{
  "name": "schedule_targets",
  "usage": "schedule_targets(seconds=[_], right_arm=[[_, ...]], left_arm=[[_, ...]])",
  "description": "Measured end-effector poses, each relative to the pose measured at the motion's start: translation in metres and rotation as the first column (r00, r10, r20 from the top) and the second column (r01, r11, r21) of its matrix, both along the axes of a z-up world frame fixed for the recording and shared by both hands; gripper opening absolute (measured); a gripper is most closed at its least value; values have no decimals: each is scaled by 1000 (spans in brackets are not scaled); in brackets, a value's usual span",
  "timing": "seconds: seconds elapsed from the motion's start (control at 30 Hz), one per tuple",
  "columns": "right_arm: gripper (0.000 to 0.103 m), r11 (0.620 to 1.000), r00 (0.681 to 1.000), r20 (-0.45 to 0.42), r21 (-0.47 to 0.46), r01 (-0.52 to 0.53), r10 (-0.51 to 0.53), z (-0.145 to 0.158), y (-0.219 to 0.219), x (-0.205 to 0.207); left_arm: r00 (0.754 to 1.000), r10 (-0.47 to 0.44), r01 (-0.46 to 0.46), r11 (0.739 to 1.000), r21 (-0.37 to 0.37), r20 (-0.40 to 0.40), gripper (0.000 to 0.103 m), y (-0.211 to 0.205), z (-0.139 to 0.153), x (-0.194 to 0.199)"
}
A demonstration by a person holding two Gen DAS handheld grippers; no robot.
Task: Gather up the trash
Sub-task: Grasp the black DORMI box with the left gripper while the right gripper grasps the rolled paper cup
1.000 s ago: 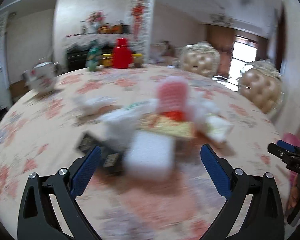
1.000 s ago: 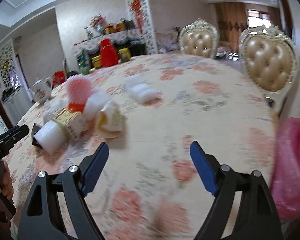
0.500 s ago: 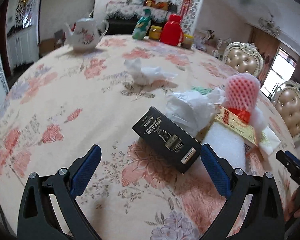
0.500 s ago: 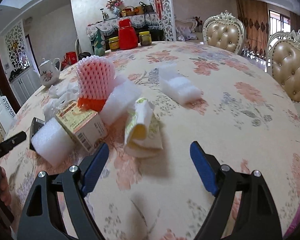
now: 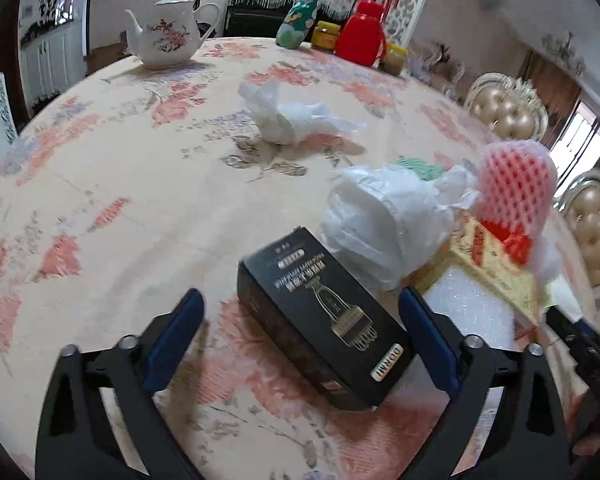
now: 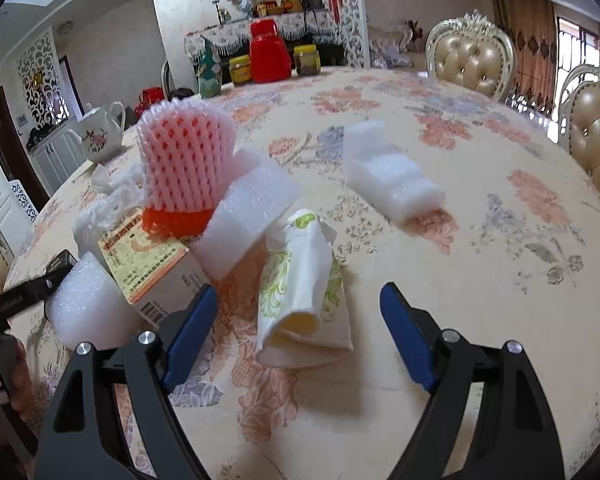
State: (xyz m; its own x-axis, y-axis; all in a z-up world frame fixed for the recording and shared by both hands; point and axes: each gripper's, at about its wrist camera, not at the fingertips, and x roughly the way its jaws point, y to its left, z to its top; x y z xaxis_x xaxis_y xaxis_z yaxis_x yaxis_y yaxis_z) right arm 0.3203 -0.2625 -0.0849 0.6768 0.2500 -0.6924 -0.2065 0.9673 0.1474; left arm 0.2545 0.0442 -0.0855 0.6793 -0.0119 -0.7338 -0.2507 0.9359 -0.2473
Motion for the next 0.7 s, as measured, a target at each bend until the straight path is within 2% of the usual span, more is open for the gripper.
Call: schedule_targets(seconds=[0.03,0.07,0.13,0.17,0.2,0.33,0.7], right_arm=[[79,1000,1000,-4,-1,-3,3,-1,1,1],[69,1000,1000,-1,-3,-3,3,0,1,0],[42,1000,1000,1,-22,-4,4,-1,2,-2],[25,999,1000,-8,-30,-12,11,-2,3,-4],[19,1000,1000,-12,-28,-14,14,-2,2,-6],[17,1000,1000,25,11,-13,12,3,-5,-27],[16,1000,996,84,29,-2,0,17,-15,-87]], left_arm=[[1000,-3,3,1000,-4,3,83,0,0,0],[1000,-12,12,1000,-5,7,80,-1,1,0],[998,-54,54,998,13,19,64,-7,4,-2],[997,-70,69,997,22,23,60,-9,5,-3],[996,-89,88,996,30,27,53,-12,7,-5],[988,-141,137,988,65,62,43,-20,14,-20],[967,-181,160,979,124,181,42,-26,38,-72]])
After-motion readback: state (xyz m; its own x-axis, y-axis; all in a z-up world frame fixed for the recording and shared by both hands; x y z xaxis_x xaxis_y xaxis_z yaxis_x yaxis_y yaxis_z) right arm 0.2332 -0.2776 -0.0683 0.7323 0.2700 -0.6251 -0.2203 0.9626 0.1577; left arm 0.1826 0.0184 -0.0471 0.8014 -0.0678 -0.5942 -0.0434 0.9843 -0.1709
